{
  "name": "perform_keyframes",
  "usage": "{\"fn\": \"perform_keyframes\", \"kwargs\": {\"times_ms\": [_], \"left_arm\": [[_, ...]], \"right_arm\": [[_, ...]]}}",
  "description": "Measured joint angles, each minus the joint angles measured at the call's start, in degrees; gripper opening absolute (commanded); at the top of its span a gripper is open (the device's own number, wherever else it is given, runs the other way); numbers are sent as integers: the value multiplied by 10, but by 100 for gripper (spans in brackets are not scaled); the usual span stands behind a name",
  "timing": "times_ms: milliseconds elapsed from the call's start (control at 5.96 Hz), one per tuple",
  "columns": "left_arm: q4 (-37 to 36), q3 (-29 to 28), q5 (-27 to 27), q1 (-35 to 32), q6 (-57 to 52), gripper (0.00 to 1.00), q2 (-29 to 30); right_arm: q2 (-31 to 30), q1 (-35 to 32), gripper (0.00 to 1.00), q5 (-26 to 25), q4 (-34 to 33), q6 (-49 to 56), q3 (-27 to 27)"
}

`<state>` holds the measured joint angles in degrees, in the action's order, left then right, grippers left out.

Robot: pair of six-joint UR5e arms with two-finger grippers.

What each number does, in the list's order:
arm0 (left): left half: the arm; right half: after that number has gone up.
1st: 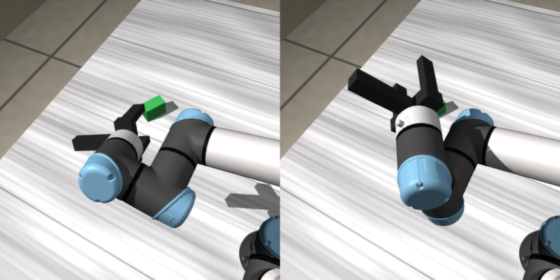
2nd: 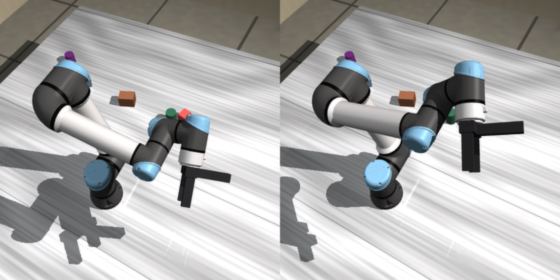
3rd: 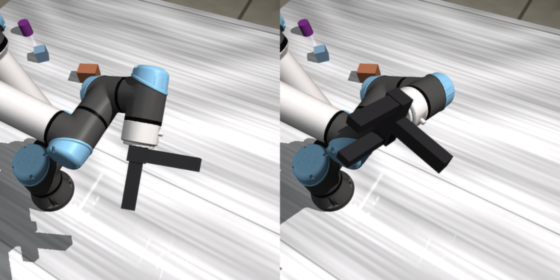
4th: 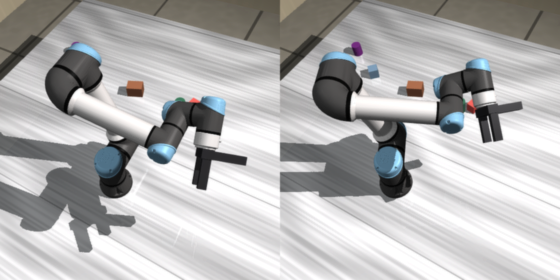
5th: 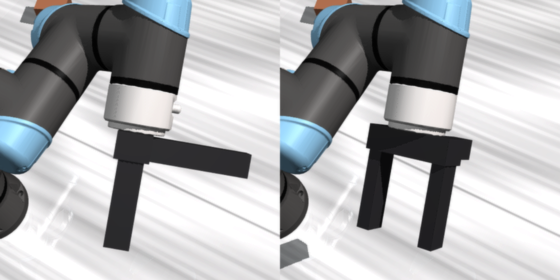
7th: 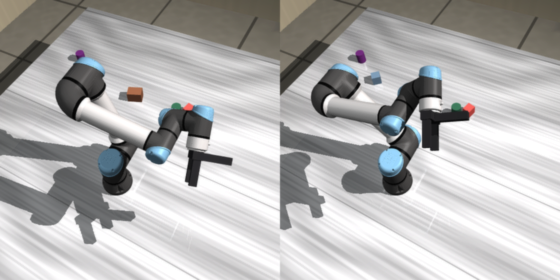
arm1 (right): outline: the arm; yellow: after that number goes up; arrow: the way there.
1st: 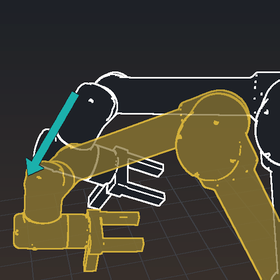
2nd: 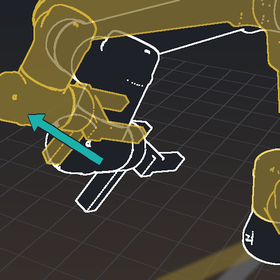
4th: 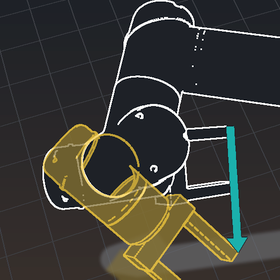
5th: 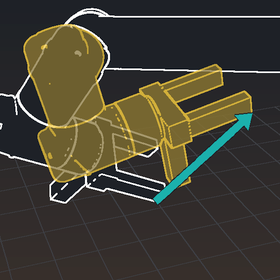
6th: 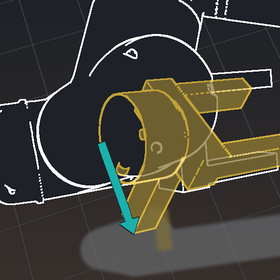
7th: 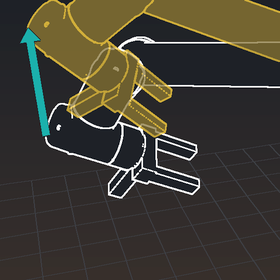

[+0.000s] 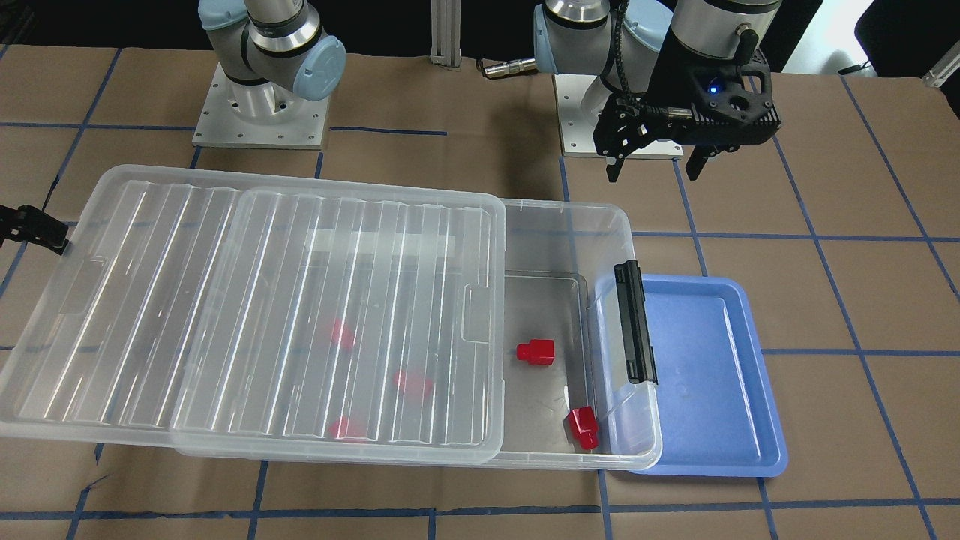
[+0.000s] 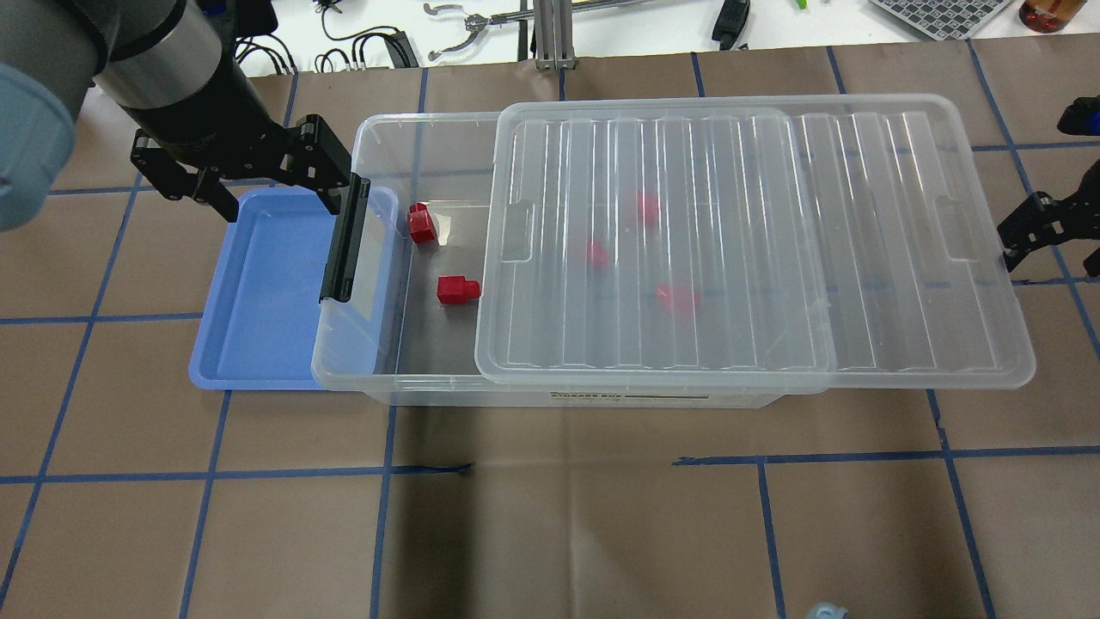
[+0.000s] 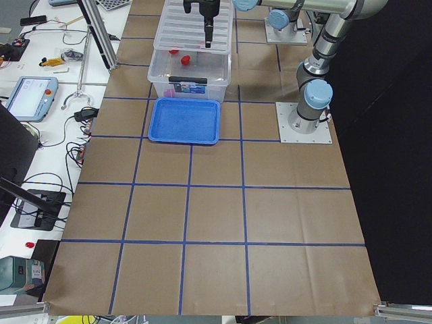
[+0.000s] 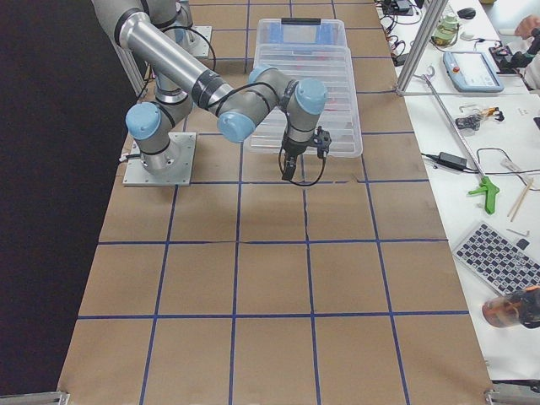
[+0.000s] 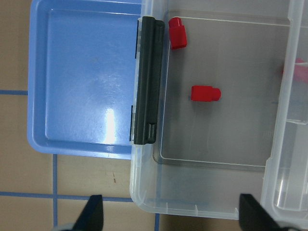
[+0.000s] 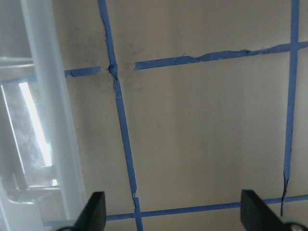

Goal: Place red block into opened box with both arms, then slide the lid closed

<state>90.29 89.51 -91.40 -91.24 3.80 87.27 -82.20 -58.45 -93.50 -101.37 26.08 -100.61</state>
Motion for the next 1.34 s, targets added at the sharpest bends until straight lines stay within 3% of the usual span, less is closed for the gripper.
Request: {"fn": "perform_keyframes", "kwargs": {"times_ms": [1343], "left_arm": [[-19,-3,0,0,0,98,4]], "right_arm": [[-19,-55,100,29,15,-20,-24]]}}
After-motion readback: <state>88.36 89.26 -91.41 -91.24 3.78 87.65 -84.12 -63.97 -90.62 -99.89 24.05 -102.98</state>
